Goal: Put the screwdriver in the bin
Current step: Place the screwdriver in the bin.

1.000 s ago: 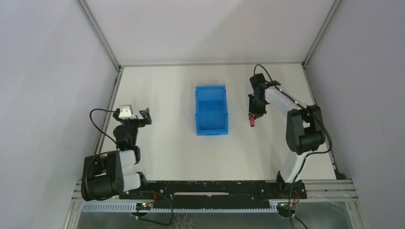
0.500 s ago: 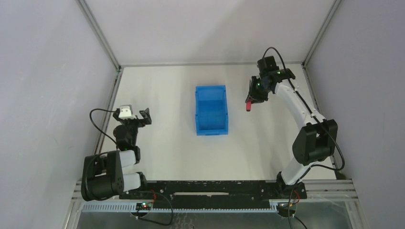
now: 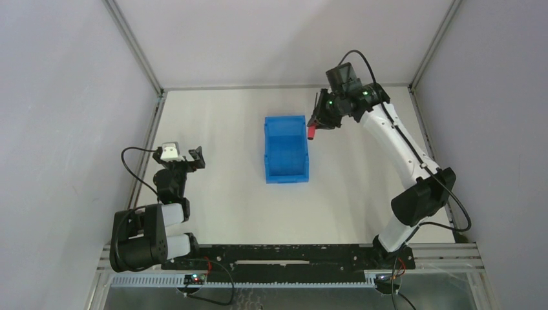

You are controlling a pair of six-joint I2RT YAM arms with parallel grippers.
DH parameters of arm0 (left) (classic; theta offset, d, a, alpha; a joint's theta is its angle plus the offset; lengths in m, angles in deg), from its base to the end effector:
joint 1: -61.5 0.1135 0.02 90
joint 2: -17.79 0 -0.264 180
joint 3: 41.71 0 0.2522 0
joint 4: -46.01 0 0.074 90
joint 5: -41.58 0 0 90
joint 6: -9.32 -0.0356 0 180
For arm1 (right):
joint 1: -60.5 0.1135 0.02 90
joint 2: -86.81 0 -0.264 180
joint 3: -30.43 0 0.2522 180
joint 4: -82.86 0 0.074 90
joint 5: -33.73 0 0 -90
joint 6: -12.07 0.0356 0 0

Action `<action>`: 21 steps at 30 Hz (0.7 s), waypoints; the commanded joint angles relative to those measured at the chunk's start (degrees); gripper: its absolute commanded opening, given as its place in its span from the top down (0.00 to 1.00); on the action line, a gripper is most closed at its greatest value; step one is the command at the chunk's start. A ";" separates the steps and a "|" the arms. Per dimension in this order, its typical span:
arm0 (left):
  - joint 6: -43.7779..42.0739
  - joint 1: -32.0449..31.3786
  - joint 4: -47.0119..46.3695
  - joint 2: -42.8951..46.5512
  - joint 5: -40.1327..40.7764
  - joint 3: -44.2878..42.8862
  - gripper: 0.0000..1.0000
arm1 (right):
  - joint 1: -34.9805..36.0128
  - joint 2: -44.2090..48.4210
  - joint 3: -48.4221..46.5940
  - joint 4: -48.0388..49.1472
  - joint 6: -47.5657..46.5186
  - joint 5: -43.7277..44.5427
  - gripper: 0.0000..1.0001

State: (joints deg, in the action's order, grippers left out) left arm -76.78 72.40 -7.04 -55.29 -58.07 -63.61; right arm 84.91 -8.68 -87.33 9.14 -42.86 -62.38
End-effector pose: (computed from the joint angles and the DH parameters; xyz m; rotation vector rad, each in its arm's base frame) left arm 0.2076 0.0339 0.1731 -0.0649 1.5373 -0.0325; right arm 0.3143 0.1468 0.3863 0.1896 2.5450 0.5609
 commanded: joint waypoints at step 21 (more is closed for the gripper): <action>-0.91 0.14 -2.59 0.44 -0.32 1.02 0.00 | 16.91 -19.26 -13.99 -6.50 19.85 12.35 0.77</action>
State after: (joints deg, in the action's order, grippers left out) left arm -76.78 72.40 -7.04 -55.29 -58.07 -63.61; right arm 100.75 -26.21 -99.24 3.52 -26.83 -52.61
